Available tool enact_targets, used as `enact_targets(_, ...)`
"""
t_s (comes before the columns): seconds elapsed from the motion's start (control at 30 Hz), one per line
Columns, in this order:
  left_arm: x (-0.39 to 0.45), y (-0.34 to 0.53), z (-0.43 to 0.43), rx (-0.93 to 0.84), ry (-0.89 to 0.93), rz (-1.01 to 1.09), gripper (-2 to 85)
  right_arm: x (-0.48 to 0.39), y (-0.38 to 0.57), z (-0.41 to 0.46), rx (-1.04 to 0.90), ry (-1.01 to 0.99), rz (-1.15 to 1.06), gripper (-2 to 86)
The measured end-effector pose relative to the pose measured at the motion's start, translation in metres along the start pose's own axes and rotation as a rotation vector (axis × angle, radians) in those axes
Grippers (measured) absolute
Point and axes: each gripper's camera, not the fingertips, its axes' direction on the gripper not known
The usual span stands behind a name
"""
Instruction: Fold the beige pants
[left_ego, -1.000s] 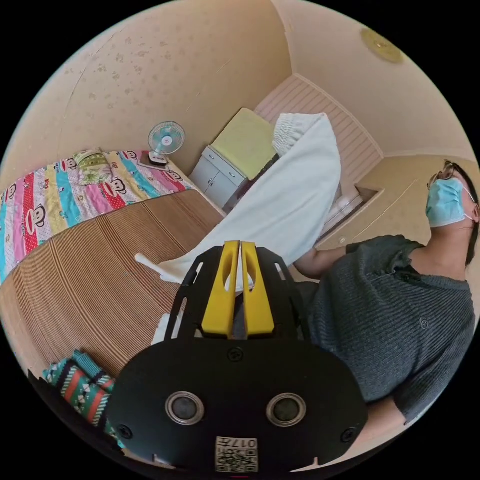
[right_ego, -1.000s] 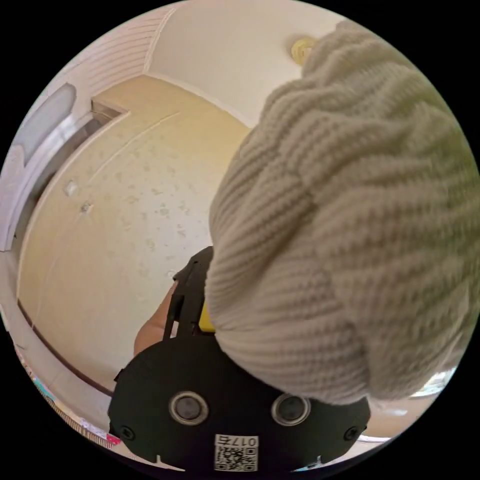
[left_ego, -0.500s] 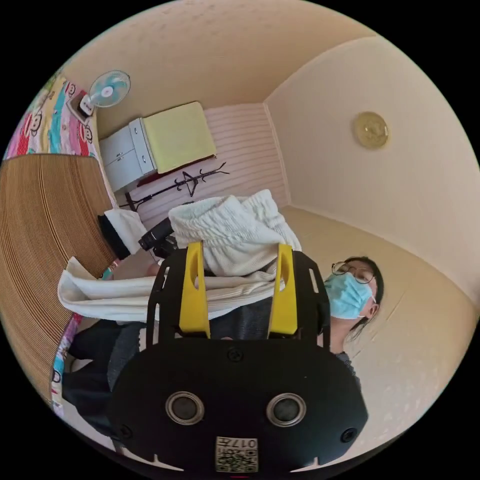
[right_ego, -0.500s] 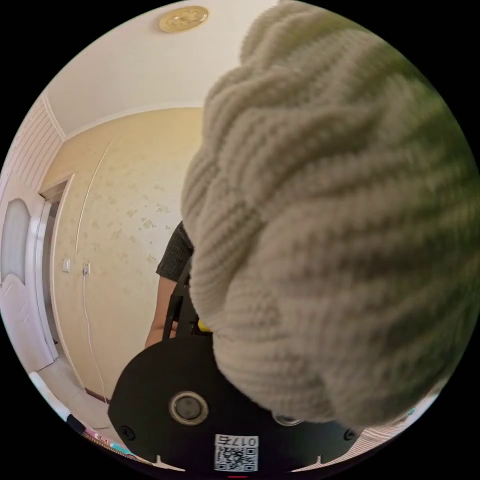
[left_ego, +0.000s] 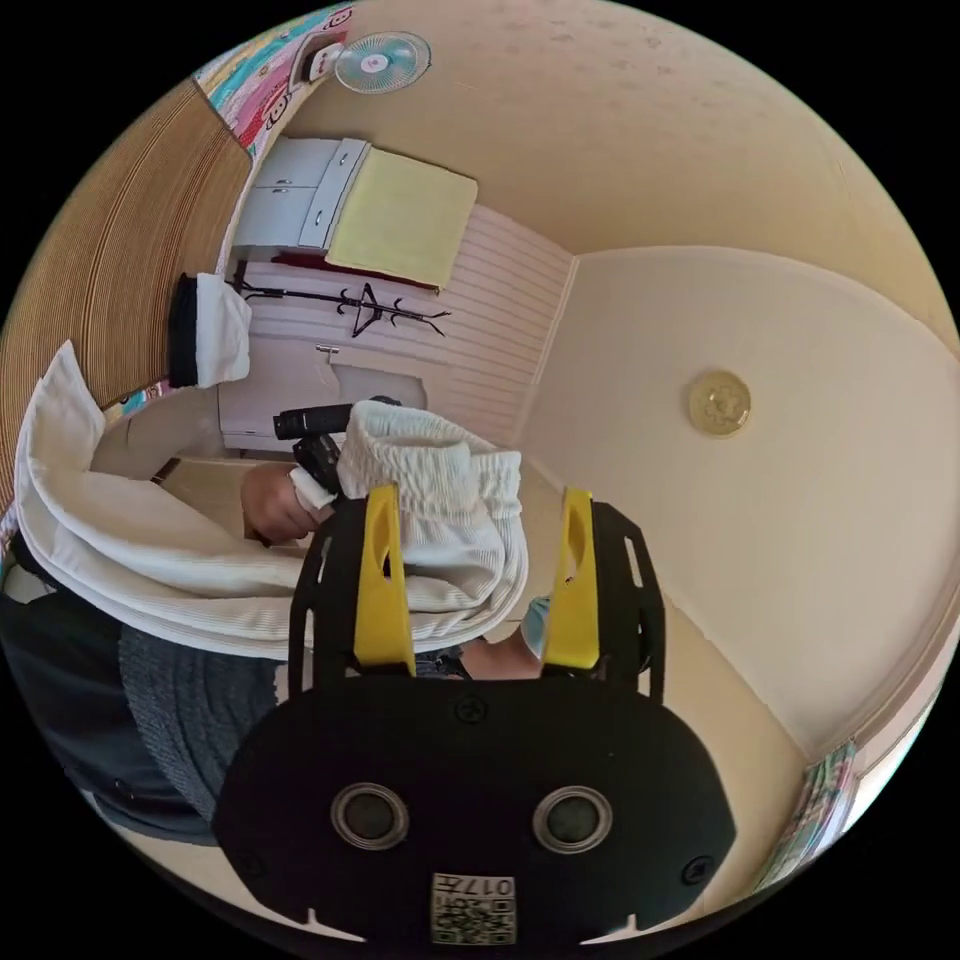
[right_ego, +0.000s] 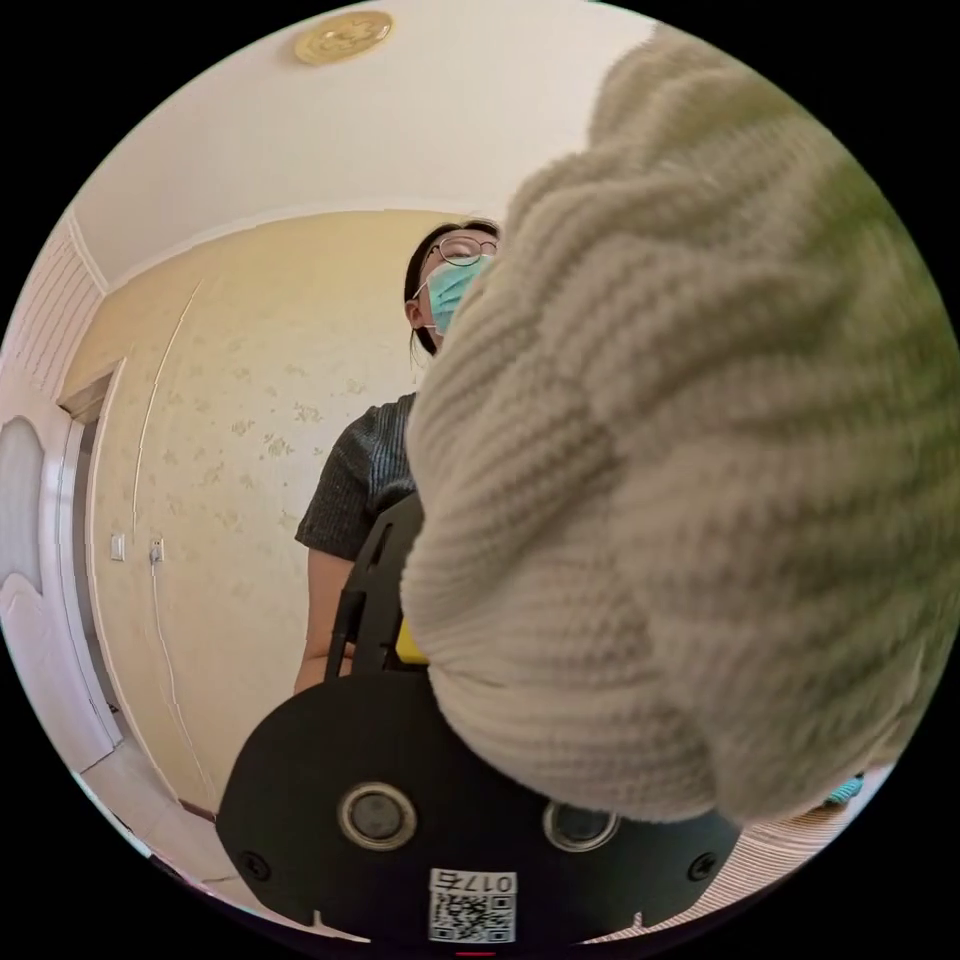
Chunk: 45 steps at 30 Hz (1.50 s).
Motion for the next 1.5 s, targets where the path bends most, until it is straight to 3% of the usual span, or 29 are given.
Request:
enact_targets(0.13, -0.003, 0.012, 0.003, -0.002, -0.111, -0.032, 20.7, 0.039, 0.007, 0.001, 0.019, -0.042, 0.001, 11.6)
enact_targets(0.2, -0.010, 0.019, 0.027, -0.100, -0.093, -0.049, 19.1, 0.055, 0.012, 0.000, 0.038, -0.059, -0.011, 11.1)
enact_targets(0.33, -0.025, 0.035, 0.031, -0.079, -0.055, -0.034, 14.2, 0.088, 0.015, 0.005, 0.051, -0.082, -0.051, 9.4)
enact_targets(0.5, -0.036, 0.060, 0.034, -0.006, 0.028, 0.234, 9.7, 0.132, 0.005, -0.014, 0.090, 0.044, 0.161, 8.8)
enact_targets(0.6, -0.016, 0.079, 0.037, 0.014, 0.058, 0.473, 7.7, 0.116, 0.000, -0.051, 0.151, 0.413, 0.331, 9.2)
enact_targets(0.63, -0.010, 0.085, 0.037, 0.032, 0.029, 0.519, 7.5, 0.095, -0.002, -0.064, 0.218, 0.617, 0.373, 9.4)
enact_targets(0.7, 0.011, 0.112, 0.030, 0.171, -0.143, 0.674, 7.1, 0.059, -0.006, -0.070, 0.315, 0.957, 0.443, 10.1)
enact_targets(0.77, 0.016, 0.129, 0.027, 0.269, -0.204, 0.756, 6.9, 0.028, -0.025, -0.038, 0.345, 1.296, 0.446, 10.5)
enact_targets(0.93, 0.020, 0.167, 0.072, 0.394, -0.479, 1.000, 6.9, 0.086, -0.081, 0.077, 0.193, 1.485, 0.312, 13.0)
enact_targets(1.0, 0.003, 0.169, 0.135, 0.324, -0.729, 1.037, 6.9, 0.122, -0.094, 0.110, 0.152, 1.494, 0.286, 15.5)
enact_targets(1.07, -0.026, 0.159, 0.183, 0.170, -0.836, 1.006, 7.0, 0.155, -0.099, 0.133, 0.126, 1.585, 0.320, 17.1)
enact_targets(1.13, -0.058, 0.150, 0.211, 0.062, -0.864, 0.933, 7.1, 0.165, -0.092, 0.140, 0.128, 1.647, 0.325, 17.4)
enact_targets(1.2, -0.082, 0.145, 0.215, 0.022, -0.879, 0.890, 7.0, 0.168, -0.082, 0.138, 0.201, 1.573, 0.322, 18.0)
enact_targets(1.3, -0.118, 0.130, 0.216, -0.064, -0.757, 0.771, 7.1, 0.180, -0.079, 0.153, 0.237, 1.587, 0.309, 19.0)
enact_targets(1.37, -0.137, 0.133, 0.227, -0.056, -0.766, 0.751, 7.2, 0.208, -0.095, 0.186, 0.087, 1.757, 0.349, 19.4)
enact_targets(1.5, -0.157, 0.156, 0.265, -0.079, -0.988, 0.810, 7.6, 0.251, -0.114, 0.222, -0.129, 2.021, 0.473, 16.1)
